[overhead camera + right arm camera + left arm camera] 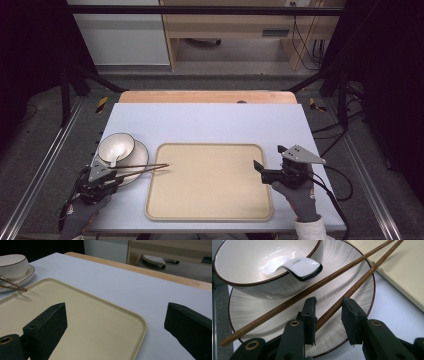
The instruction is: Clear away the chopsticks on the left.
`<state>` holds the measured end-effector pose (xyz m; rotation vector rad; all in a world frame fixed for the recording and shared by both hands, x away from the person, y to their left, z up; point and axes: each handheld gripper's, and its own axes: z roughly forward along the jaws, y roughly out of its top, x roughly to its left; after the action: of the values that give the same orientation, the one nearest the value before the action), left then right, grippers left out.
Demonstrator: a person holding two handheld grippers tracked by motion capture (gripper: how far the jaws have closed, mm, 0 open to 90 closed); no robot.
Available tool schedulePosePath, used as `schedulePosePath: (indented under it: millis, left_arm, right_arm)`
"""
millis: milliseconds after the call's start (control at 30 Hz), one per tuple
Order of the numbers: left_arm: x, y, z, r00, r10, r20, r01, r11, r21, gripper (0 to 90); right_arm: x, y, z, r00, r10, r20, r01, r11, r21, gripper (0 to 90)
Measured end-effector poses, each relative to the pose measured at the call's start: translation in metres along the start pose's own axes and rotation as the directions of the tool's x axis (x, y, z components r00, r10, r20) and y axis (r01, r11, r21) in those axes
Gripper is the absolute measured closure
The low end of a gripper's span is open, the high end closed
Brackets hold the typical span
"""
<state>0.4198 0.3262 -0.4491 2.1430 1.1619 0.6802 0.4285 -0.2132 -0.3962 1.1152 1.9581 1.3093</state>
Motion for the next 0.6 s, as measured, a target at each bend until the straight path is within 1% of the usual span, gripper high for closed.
schedulePosePath:
  millis: [100,167,233,300,400,533,600]
  left_arm:
    - [-0.0004,0.0007,-0.0007,1.0000,0.000,0.004,0.000,1.0000,0.007,65.8]
    - [-0.0018,0.0019,-0.0005,1.0000,-0.008,-0.005,0.008,0.9999,0.007,70.1]
    - [-0.0029,0.0028,-0.0006,1.0000,-0.006,-0.005,0.006,0.9999,0.011,74.0]
    - [-0.0029,0.0027,-0.0009,1.0000,-0.005,0.005,0.005,0.9999,0.010,74.8]
    - [-0.0028,0.0026,-0.0017,0.9999,-0.005,0.010,0.005,0.9999,0.010,77.7]
    - [-0.0019,0.0019,-0.0023,0.9997,-0.015,0.017,0.015,0.9998,0.009,82.4]
    - [-0.0016,0.0018,-0.0021,0.9995,-0.024,0.022,0.023,0.9997,0.006,82.7]
  right_arm:
    - [-0.0005,-0.0002,0.0003,1.0000,-0.005,0.003,0.005,1.000,0.005,4.6]
    - [-0.0001,0.0002,-0.0001,1.0000,0.002,0.002,-0.002,1.000,-0.001,4.6]
    - [-0.0009,0.0005,-0.0010,1.0000,-0.003,0.003,0.003,1.000,-0.003,4.6]
    - [-0.0011,0.0008,-0.0014,1.0000,0.000,0.006,0.000,1.000,-0.005,4.6]
    - [-0.0012,0.0010,-0.0017,1.0000,0.002,0.005,-0.002,1.000,-0.007,4.6]
    - [-0.0011,0.0007,-0.0012,1.0000,-0.001,0.007,0.001,1.000,-0.002,4.5]
    - [-0.0011,0.0006,-0.0010,1.0000,-0.003,0.005,0.003,1.000,0.000,4.5]
